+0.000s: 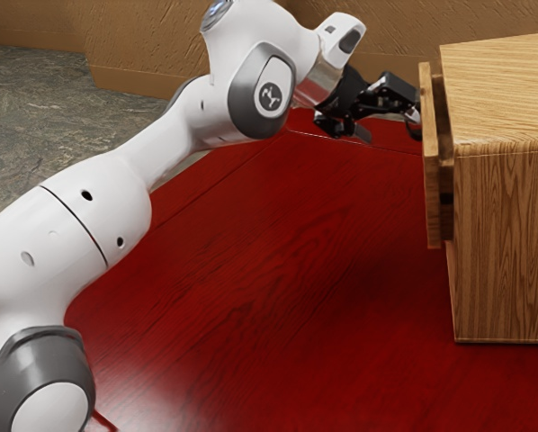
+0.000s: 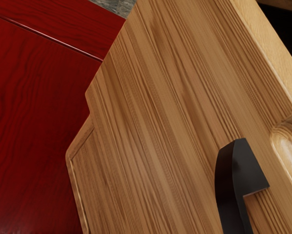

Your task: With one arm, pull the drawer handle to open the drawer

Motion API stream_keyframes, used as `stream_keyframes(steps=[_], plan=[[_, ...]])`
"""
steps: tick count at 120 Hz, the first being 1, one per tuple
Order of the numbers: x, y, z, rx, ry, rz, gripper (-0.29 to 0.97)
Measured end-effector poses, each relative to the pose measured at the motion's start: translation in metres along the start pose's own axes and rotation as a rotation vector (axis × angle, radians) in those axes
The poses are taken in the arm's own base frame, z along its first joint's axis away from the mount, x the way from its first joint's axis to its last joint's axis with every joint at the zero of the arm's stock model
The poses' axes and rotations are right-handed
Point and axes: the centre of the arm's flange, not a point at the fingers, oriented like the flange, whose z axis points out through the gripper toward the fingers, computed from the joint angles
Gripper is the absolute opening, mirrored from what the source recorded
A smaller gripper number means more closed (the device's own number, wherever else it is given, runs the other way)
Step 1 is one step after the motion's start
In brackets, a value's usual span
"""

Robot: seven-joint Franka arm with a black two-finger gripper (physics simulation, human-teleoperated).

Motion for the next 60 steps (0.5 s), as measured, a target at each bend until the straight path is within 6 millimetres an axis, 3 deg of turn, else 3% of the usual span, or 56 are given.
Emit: stream_keyframes(steps=[17, 45, 60], plan=[[0.002, -0.009, -0.02, 0.025, 0.007, -0.008, 0.68], [-0.002, -0.023, -0.027, 0.048, -0.015, -0.025, 0.68], [-0.007, -0.038, -0.041, 0.07, -0.028, -0.048, 0.68]])
